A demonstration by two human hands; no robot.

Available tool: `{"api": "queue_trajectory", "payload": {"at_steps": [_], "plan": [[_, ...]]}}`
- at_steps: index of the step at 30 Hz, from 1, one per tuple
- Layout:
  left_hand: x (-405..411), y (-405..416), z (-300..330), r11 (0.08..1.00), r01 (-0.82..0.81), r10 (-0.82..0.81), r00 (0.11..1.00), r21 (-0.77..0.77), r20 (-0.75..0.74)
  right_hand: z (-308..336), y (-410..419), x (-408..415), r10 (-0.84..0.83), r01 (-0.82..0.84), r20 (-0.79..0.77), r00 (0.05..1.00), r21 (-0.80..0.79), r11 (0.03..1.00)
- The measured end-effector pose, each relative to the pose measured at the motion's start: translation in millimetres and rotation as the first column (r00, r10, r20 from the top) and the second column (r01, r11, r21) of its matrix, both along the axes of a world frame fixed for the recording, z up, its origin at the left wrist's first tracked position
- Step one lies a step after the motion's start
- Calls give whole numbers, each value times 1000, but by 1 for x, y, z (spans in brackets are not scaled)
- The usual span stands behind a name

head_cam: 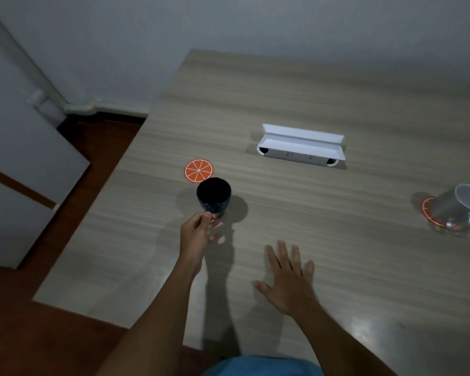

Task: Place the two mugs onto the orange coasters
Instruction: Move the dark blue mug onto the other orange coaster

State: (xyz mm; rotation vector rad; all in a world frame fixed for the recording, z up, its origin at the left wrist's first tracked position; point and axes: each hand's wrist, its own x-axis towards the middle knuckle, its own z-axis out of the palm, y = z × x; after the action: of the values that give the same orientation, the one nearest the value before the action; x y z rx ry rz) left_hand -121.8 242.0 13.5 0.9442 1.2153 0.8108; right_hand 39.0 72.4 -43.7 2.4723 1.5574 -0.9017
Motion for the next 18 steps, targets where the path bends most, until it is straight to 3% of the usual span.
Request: {"api": "queue_trajectory", "payload": {"at_steps": [11, 18], "plan": [[21, 121, -19, 998, -58, 59, 998, -30, 32, -14, 0, 3, -51, 52, -10, 999, 9, 999], [20, 155, -34, 996, -85, 85, 996, 1, -37, -16, 3, 3, -45, 45, -9, 999, -27, 999]]}}
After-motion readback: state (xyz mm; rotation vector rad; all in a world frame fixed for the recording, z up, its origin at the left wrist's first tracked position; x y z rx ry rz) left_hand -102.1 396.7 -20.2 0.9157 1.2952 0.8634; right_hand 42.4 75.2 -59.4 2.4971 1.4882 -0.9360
